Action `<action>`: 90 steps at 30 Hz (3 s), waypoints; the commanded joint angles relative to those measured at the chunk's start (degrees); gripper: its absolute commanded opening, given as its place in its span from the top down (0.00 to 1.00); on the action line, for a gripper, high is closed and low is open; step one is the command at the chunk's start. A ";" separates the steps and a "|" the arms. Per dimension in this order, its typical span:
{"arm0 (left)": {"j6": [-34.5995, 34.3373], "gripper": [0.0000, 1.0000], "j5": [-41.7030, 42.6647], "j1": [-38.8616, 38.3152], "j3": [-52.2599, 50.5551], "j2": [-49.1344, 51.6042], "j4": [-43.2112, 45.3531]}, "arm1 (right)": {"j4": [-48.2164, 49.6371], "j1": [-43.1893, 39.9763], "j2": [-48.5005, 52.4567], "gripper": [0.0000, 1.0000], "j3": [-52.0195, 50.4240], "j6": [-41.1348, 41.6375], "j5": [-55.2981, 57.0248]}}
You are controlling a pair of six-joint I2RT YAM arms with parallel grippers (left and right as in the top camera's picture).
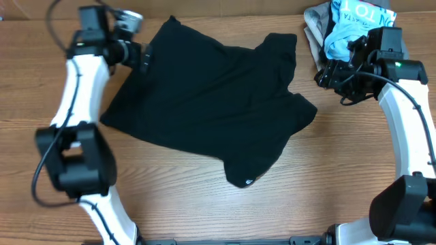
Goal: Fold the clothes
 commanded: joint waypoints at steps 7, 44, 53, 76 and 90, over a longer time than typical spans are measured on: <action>10.64 0.00 1.44 -7.48 -1.18 12.11 7.32 | -0.74 0.20 -0.17 0.28 0.81 -0.72 -0.28; -25.83 0.00 -7.17 12.50 -1.20 31.98 -8.92 | -0.83 0.20 -0.07 0.23 0.59 -0.90 -0.31; -26.45 0.00 -4.81 17.31 -0.76 31.36 -12.22 | 1.40 0.31 0.07 0.20 0.61 -0.90 -0.33; -26.45 0.00 -5.22 10.78 1.44 -22.53 -27.08 | -8.48 0.31 -27.02 0.00 5.53 0.20 -4.87; -33.33 0.00 -6.27 10.51 0.96 -40.74 -47.36 | -19.82 2.38 -31.36 0.09 4.13 -0.63 -12.20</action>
